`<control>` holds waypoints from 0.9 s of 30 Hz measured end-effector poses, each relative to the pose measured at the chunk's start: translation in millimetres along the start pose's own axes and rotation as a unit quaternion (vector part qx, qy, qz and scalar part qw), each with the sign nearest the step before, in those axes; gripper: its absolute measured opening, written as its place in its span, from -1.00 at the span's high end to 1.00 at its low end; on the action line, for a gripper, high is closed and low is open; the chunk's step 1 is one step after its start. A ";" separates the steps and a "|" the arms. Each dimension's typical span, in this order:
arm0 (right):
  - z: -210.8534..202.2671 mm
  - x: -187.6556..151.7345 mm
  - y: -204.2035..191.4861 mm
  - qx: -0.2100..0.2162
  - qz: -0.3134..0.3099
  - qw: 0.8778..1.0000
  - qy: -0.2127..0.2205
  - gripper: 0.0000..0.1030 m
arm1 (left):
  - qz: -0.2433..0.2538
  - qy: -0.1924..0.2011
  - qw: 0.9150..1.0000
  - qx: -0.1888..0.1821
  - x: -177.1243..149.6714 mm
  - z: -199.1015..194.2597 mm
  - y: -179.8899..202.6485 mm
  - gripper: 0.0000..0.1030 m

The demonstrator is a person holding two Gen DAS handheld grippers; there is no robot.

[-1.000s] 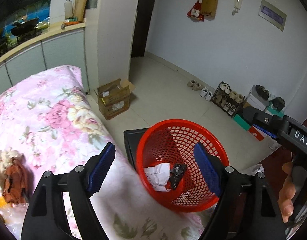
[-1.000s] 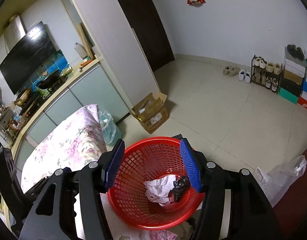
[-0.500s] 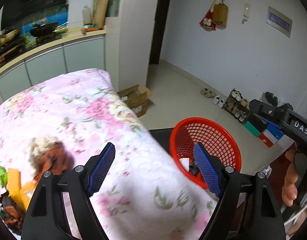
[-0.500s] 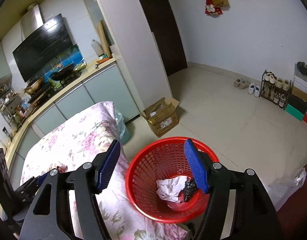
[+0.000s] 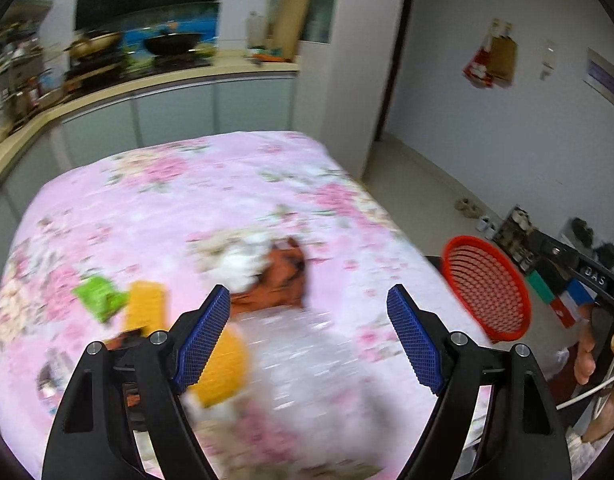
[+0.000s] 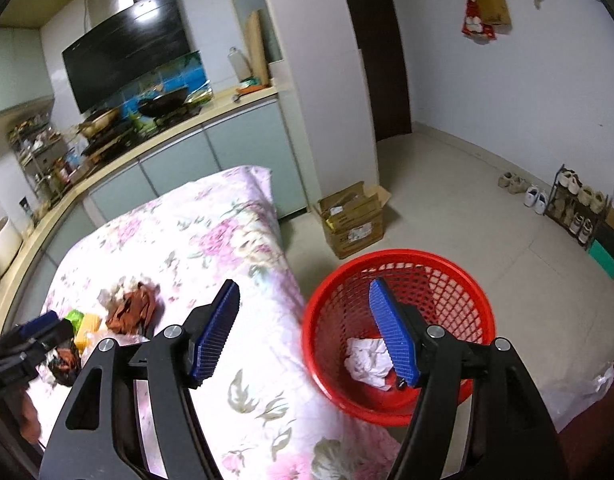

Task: Collect trash
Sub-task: 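Move both open grippers back over the trash on the quilt, then grasp the brown-and-black crumpled bag with the left gripper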

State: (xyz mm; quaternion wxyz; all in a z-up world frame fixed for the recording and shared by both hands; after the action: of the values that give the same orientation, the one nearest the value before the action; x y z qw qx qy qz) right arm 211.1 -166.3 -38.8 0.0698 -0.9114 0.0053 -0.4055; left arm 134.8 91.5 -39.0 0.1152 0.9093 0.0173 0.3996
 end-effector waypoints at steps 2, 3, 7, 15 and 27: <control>-0.1 -4.1 -8.2 0.005 -0.010 1.000 -0.003 -0.27 | -0.019 0.003 1.000 0.016 -5.0 -11.7 -23.2 -0.51; 0.5 -6.1 -12.6 0.008 -0.016 1.000 -0.005 -0.28 | -0.026 0.004 1.000 0.016 -5.6 -13.8 -29.7 -0.51; 1.9 -12.4 -23.6 0.019 -0.029 0.999 -0.014 -0.28 | -0.068 0.013 0.997 0.022 -13.2 -29.9 -67.1 -0.51; 1.0 -19.9 -37.1 0.027 -0.042 0.999 -0.021 -0.30 | -0.098 -0.001 0.994 0.038 -35.5 -30.1 -114.5 -0.51; 4.0 -37.2 -64.3 0.042 -0.071 0.996 -0.035 -0.31 | -0.063 -0.039 0.997 0.027 -64.3 9.9 -104.2 -0.35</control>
State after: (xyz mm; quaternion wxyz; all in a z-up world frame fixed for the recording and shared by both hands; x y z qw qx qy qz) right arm 186.1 -99.6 -60.4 0.0793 -0.9192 -0.0794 -0.3775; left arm 104.7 182.9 -115.2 0.1163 0.9241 0.0804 0.3551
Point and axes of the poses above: each gripper's, at about its wrist camera, not at the fingertips, and z roughly the way its jaws point, y to its right, x to its top, the point moved 7 cm from there along z, roughly the way its jaws point, and after that the axes turned 10 degrees about -x, right-handed, at the moved point
